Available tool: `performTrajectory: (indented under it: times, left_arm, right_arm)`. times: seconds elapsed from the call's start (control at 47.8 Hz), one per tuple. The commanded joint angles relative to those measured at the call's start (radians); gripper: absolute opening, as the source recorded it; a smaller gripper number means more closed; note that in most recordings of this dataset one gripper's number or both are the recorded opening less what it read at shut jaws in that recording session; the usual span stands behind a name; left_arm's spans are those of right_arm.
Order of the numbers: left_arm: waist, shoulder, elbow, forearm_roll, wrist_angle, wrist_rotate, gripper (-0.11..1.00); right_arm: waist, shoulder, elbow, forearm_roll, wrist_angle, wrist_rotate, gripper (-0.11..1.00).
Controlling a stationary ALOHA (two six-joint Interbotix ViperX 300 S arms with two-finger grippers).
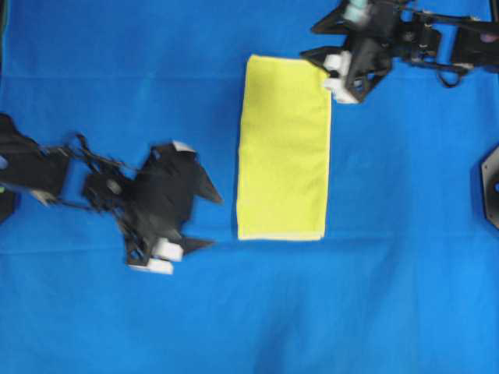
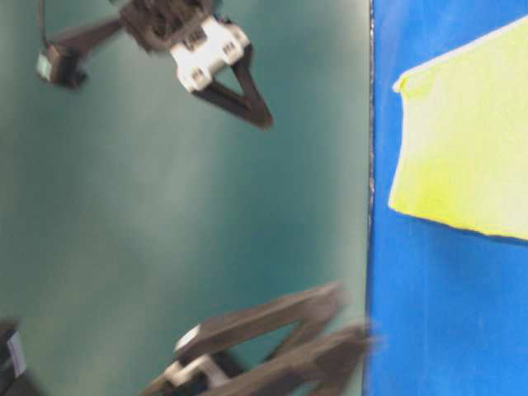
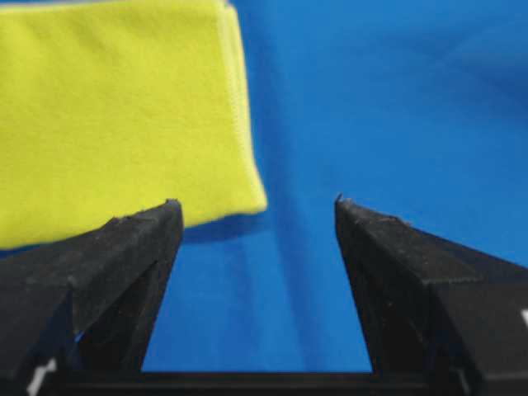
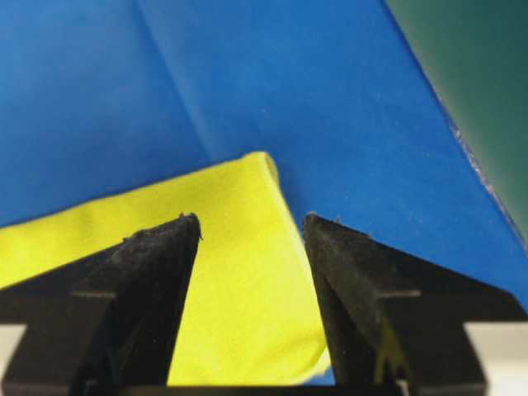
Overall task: Fold the yellow towel.
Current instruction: 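Lay the strip flat and open both grippers, then pull both grippers back to the sides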
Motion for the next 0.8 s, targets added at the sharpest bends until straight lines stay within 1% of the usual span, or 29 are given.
performTrajectory:
  times: [0.0,0.188,0.314,0.439,0.565,0.628,0.774]
  left_arm:
    - [0.041,-0.094,0.025,0.002,-0.028,0.006,0.71]
    - [0.140,-0.265,0.187,0.002,-0.192,0.034,0.71]
    - [0.190,-0.380,0.293,0.002,-0.255,0.032,0.71]
    - [0.218,-0.465,0.387,0.002,-0.301,0.021,0.71]
    - [0.230,-0.486,0.426,-0.002,-0.331,0.012,0.71]
    - [0.230,-0.482,0.426,-0.002,-0.334,0.000,0.71]
    - [0.230,-0.465,0.422,-0.002,-0.334,-0.005,0.71]
  right_arm:
    - [0.017,-0.092,0.049,0.009,-0.044,0.009,0.58]
    - [0.032,-0.265,0.202,0.018,-0.133,0.037,0.58]
    - [0.032,-0.379,0.310,0.029,-0.167,0.057,0.58]
    - [0.034,-0.448,0.391,0.038,-0.187,0.075,0.58]
    - [0.032,-0.480,0.423,0.043,-0.195,0.089,0.58]
    - [0.034,-0.482,0.423,0.043,-0.196,0.092,0.58]
    - [0.032,-0.480,0.422,0.041,-0.198,0.094,0.58]
